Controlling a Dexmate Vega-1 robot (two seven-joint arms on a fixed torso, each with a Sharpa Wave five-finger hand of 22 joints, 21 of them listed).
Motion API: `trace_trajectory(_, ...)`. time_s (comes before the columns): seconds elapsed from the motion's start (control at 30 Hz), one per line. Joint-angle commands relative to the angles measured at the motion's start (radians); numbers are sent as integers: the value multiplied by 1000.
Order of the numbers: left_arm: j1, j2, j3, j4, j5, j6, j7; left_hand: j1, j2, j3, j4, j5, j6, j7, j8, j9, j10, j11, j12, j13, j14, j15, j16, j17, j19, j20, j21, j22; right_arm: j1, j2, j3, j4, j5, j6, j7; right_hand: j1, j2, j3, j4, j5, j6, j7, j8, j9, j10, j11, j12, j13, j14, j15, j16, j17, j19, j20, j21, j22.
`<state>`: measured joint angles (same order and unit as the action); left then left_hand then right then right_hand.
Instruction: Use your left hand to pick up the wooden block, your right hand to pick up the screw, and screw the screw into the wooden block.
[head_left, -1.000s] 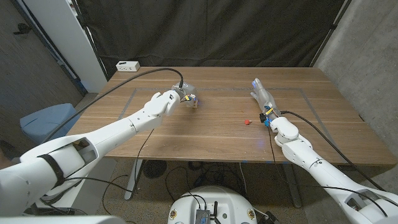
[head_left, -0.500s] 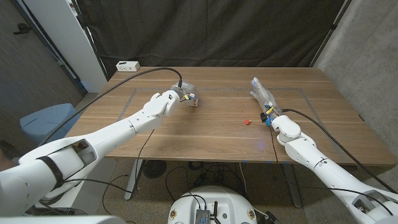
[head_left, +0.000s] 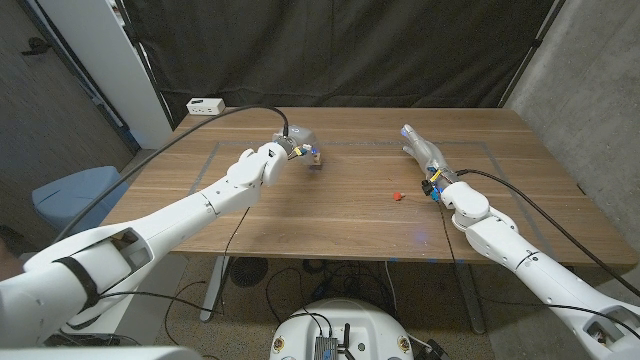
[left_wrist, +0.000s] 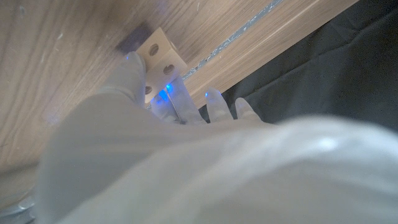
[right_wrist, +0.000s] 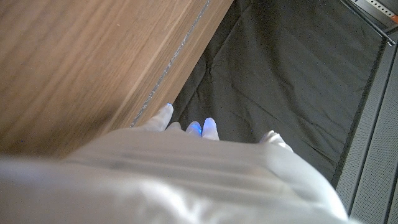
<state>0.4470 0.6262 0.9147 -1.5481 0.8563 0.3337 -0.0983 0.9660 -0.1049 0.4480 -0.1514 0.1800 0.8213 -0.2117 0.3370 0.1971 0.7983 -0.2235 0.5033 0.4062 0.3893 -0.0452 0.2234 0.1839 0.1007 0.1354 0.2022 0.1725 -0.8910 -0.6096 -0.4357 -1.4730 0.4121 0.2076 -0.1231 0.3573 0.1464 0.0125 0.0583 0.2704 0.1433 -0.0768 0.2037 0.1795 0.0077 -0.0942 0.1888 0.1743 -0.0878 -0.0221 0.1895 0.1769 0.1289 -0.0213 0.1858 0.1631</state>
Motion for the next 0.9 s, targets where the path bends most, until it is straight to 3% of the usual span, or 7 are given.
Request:
trace_trajectory(0.03,31,-12,-52,-29,-83,5,61,5,4,-5,1,-4,11,4,5,6,12,2,4,5,11,-104,6,6,10,3,-1,2,-25,-72,4,-92,-56,-65,-22,28,-1,12,-21,-11,18,3,7,2,12,6,6,4,8,1,6,2,15,2,6,3)
trace_trajectory(0.27,39,-26,-65,-33,-127,11,90,4,5,-8,2,-4,11,4,4,6,12,2,1,7,11,-102,5,6,9,7,-3,2,-31,-133,5,-167,-98,-148,-29,66,-9,30,-54,-21,43,2,10,2,22,19,5,5,15,0,5,2,27,0,7,3)
trace_trajectory(0.5,54,-40,-91,-40,-197,6,129,3,9,-10,4,-3,13,3,3,6,11,3,-1,8,13,-100,5,7,9,9,-3,2,-36,-166,14,-202,-98,-181,-8,96,-20,42,-82,-24,60,-14,12,3,38,10,8,6,23,-5,6,1,31,-1,6,3)
trace_trajectory(0.67,65,-50,-106,-44,-251,-8,154,2,10,-12,5,-3,12,3,1,6,11,3,-3,10,11,-99,4,8,5,9,-6,2,-40,-182,22,-201,-90,-166,15,149,-48,58,-133,-36,71,-42,11,4,53,4,8,7,28,-11,5,2,28,0,1,3)
trace_trajectory(0.9,85,-70,-129,-44,-322,-18,208,2,13,-16,6,-2,23,5,4,5,13,2,-5,12,17,-100,5,8,6,8,-6,3,-48,-225,27,-231,-119,-182,24,185,-68,68,-167,-48,88,-54,14,5,66,-3,10,8,41,-13,8,2,38,0,4,3)
